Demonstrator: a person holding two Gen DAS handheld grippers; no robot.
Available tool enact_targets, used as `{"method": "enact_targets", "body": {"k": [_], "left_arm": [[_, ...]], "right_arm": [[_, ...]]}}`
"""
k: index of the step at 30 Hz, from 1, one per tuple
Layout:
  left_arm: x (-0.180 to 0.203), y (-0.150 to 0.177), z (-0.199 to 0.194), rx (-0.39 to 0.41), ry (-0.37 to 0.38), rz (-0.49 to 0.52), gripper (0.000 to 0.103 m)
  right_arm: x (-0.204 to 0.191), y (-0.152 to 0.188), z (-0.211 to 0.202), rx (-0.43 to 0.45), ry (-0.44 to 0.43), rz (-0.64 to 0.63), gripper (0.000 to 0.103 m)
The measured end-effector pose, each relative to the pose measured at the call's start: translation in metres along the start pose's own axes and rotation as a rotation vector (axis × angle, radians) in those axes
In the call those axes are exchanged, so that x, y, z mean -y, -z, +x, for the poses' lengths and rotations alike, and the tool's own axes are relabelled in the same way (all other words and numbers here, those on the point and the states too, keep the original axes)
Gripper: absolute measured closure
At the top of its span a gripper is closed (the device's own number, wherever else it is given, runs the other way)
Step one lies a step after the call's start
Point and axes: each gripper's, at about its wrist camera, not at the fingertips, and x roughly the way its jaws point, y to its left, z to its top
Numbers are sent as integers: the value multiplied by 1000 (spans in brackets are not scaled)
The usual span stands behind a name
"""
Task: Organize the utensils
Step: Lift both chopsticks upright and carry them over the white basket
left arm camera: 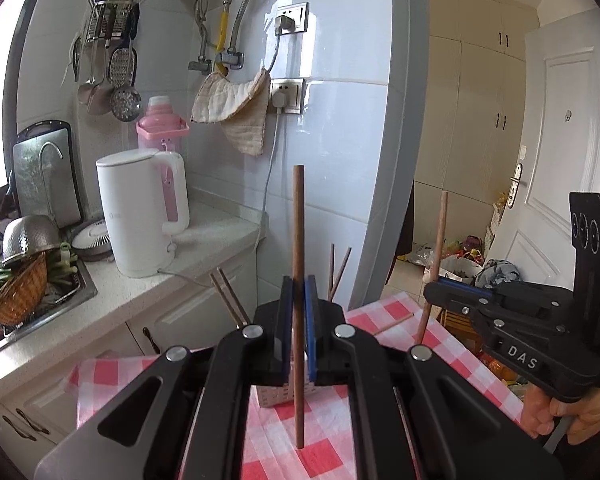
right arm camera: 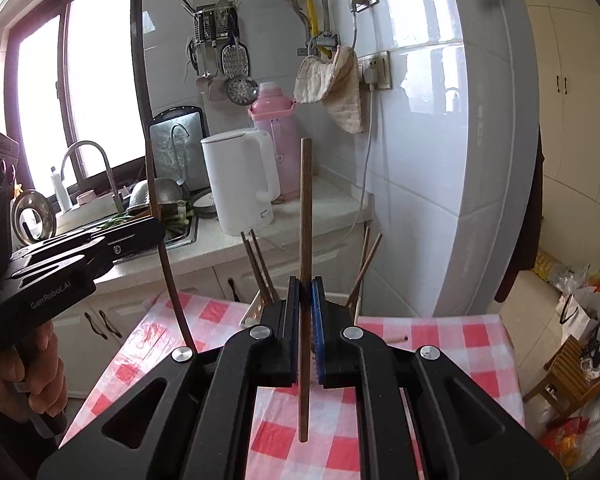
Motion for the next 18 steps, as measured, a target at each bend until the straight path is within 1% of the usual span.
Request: {"method": "enact_targets", "body": {"k": [5,8,14,18], "left_arm": [[-7,-32,17,32,-16,12,97],[-14,-45,30,44,-25,6,97],[-28,-56,57,59,-49,-3,97],[-37,-55,79,52,-67,-10,97]], "right_arm": [[0,-31,24,31,29,-11,94],[-1,-40,39,32,32,-12,94],[7,-51,70,38,43,9,94],[13,-52,88,38,46,27,94]]}}
